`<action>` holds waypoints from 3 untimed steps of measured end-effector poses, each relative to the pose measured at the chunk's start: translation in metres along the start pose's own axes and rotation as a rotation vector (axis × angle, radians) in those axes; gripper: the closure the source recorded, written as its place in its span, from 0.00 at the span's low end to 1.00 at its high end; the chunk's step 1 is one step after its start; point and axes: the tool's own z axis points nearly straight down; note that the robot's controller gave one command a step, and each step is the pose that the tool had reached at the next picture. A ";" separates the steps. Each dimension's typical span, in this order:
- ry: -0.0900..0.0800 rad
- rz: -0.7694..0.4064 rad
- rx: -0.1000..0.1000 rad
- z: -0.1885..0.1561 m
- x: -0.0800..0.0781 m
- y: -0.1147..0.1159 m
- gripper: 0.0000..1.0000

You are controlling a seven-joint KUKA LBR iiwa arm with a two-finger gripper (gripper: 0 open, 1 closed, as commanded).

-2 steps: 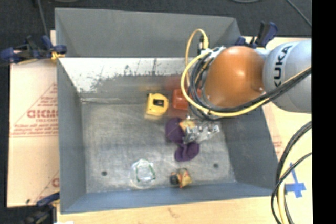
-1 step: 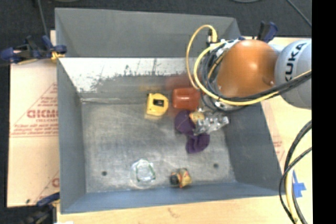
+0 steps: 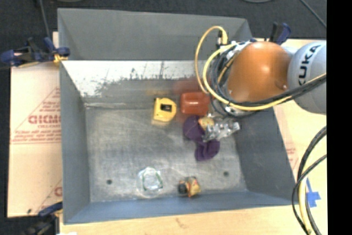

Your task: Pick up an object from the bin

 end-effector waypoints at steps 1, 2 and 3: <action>0.005 -0.177 -0.004 -0.154 -0.010 -0.061 1.00; 0.004 -0.176 -0.007 -0.153 -0.010 -0.060 1.00; 0.004 -0.177 -0.008 -0.152 -0.010 -0.059 1.00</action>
Offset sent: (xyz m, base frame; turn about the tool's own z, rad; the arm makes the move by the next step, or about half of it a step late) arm 0.0000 0.0000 0.0000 0.0000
